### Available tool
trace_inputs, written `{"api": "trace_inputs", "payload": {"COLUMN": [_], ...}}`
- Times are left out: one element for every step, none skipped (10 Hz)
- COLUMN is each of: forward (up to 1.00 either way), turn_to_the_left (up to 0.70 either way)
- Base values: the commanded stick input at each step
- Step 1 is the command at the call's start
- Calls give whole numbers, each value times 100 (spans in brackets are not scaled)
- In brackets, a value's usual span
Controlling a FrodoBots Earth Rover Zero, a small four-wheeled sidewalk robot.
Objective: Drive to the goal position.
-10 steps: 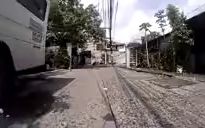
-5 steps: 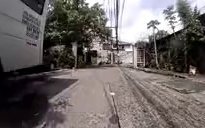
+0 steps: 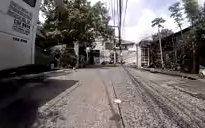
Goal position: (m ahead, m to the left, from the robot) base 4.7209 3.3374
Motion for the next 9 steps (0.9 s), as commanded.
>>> {"api": "trace_inputs", "payload": {"forward": [70,70,70,70,70,70,70,70,70], "turn_to_the_left": [0,0,18,27,5,0,0,0,0]}}
